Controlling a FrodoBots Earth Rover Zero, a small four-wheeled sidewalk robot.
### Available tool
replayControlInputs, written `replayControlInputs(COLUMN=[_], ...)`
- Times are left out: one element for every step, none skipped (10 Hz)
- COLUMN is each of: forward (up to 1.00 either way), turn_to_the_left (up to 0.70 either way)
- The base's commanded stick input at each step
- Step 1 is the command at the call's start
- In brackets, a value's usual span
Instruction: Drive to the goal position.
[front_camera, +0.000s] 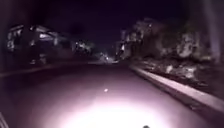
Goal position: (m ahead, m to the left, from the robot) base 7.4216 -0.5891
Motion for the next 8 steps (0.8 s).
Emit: replayControlInputs(forward=[0.70, 0.70, 0.70, 0.70, 0.70, 0.70, 0.70, 0.70], turn_to_the_left=[0.00, 0.00, 0.00, 0.00, 0.00, 0.00, 0.00, 0.00])
